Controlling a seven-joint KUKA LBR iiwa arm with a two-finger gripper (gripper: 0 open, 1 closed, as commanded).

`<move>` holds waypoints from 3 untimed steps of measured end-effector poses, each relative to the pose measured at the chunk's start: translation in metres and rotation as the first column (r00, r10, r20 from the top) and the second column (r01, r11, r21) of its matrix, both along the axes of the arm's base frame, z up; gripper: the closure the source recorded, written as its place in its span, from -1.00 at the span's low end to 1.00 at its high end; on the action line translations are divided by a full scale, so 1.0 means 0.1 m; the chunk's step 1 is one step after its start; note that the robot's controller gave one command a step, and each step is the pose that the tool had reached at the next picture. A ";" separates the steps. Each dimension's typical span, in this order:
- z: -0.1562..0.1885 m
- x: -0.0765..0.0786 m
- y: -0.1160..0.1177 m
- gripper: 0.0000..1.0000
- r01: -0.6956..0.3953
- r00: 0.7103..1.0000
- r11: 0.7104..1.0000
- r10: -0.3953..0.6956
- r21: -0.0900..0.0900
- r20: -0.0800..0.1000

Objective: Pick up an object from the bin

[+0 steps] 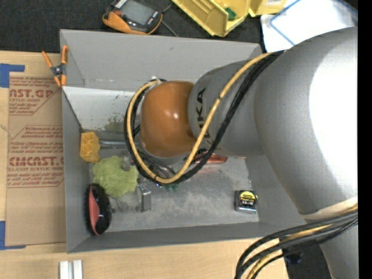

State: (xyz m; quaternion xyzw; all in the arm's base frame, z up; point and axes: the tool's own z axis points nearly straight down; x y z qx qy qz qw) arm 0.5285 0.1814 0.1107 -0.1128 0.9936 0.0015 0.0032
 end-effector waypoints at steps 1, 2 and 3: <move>0.32 0.07 0.17 -1.00 0.029 1.000 1.000 -0.029 0.001 -0.003; 0.49 0.08 0.15 -1.00 0.040 0.999 0.999 -0.040 0.001 -0.004; 0.47 0.05 0.04 -1.00 -0.079 0.997 0.997 0.079 0.003 0.013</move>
Offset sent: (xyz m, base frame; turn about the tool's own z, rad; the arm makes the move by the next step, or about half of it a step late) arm 0.0141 -0.0111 0.0856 -0.1314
